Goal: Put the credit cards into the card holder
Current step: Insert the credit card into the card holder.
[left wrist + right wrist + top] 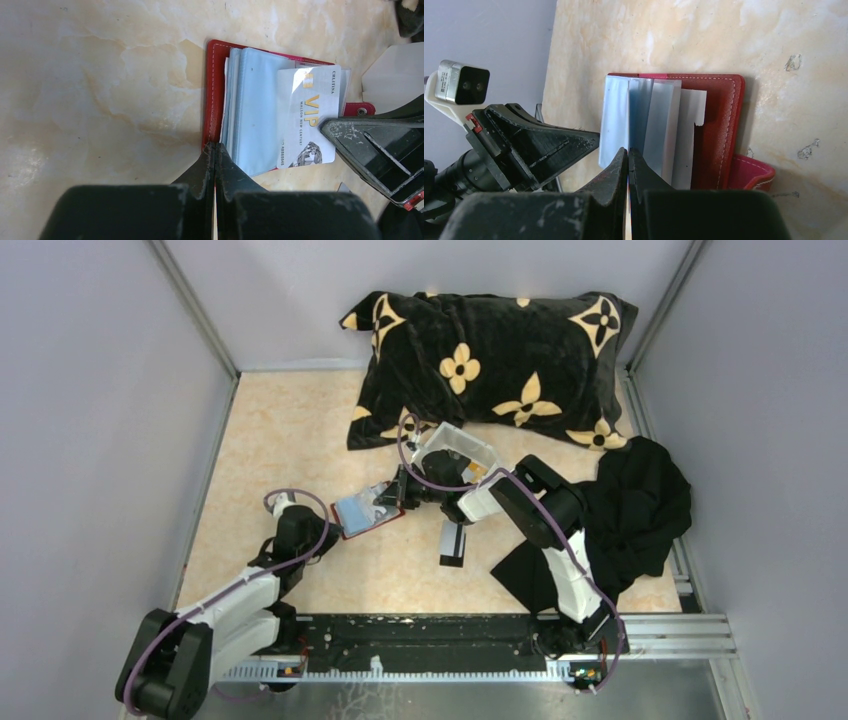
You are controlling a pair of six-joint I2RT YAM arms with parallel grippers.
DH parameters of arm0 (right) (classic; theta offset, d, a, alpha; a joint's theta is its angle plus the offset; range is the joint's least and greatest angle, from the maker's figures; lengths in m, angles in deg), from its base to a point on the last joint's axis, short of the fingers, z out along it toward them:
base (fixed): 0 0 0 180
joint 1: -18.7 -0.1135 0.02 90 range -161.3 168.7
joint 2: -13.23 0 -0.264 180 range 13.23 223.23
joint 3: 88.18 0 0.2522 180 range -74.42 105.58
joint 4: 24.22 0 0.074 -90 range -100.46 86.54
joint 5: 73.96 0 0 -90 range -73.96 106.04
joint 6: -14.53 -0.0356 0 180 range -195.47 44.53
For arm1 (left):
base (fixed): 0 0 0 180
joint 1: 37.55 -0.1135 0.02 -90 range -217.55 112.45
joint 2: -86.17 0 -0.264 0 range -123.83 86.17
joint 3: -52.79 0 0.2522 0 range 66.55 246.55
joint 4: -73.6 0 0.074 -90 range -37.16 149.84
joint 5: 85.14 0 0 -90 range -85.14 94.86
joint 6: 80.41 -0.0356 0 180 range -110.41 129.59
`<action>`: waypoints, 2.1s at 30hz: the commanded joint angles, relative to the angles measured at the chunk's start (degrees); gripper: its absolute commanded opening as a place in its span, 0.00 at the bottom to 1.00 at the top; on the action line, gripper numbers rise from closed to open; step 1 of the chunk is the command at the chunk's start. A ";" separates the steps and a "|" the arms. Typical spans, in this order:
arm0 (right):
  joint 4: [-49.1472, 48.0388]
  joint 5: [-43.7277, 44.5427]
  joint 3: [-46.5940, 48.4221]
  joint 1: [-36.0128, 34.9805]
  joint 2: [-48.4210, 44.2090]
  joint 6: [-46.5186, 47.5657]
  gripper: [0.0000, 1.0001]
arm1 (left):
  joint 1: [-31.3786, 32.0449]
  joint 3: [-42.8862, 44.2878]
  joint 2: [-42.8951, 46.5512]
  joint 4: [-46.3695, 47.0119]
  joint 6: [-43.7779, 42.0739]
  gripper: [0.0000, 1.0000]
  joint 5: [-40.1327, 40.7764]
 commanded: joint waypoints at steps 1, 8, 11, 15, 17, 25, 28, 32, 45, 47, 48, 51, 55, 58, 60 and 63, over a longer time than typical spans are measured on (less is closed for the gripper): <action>-3.11 0.41 1.33 -1.19 0.47 -0.89 0.00 | -0.22 -1.58 -1.57 -1.78 0.94 0.00 -3.55; -4.18 1.76 0.76 -1.30 1.40 -2.51 0.00 | -0.15 -2.75 -2.12 -0.57 1.60 0.00 -5.19; -4.07 1.98 0.83 -1.38 1.74 -2.84 0.00 | -0.13 -2.87 -1.91 -0.47 1.66 0.00 -5.69; -3.04 2.23 0.97 -1.56 1.98 -2.48 0.00 | -0.04 -3.03 -1.78 -0.35 1.60 0.00 -6.13; -2.23 1.97 1.55 -1.56 2.41 -2.50 0.00 | 0.04 -2.96 -2.02 -0.24 1.57 0.00 -6.29; 2.00 1.24 3.72 -2.24 4.00 -1.16 0.00 | 0.48 -2.12 -2.94 -0.02 1.48 0.00 -6.03; 4.30 0.84 4.47 -2.26 4.35 0.31 0.00 | 0.55 -1.87 -3.24 0.05 1.40 0.00 -5.87; 8.14 0.71 5.77 -2.51 4.40 2.73 0.12 | 0.60 -1.78 -3.76 0.39 1.46 0.00 -5.94; 23.84 7.09 10.44 -3.25 0.02 15.14 0.40 | 0.66 -1.47 -3.53 -0.11 1.47 0.00 -5.27; 27.94 8.94 12.22 -3.85 -0.18 18.17 0.41 | 0.67 -1.46 -3.45 -0.16 1.43 0.00 -5.11; 30.23 10.02 13.27 -4.23 -0.13 19.81 0.42 | 0.68 -1.47 -3.44 -0.14 1.46 0.00 -5.08; 35.53 12.99 16.26 -5.65 0.19 23.40 0.45 | 0.74 -1.49 -3.44 0.05 1.53 0.00 -5.07; 41.09 16.35 20.52 -7.78 1.53 27.35 0.51 | 0.75 -1.53 -3.47 0.35 1.35 0.00 -5.27; 44.29 18.34 23.20 -9.09 2.80 29.06 0.56 | 0.74 -1.42 -3.47 0.45 1.25 0.00 -5.28; 46.48 19.43 24.94 -9.98 3.95 30.07 0.60 | 0.74 -1.37 -3.46 0.51 1.27 0.00 -5.32; 48.47 20.70 26.59 -10.86 5.09 30.99 0.63 | 0.71 -1.48 -3.44 0.71 1.24 0.00 -5.33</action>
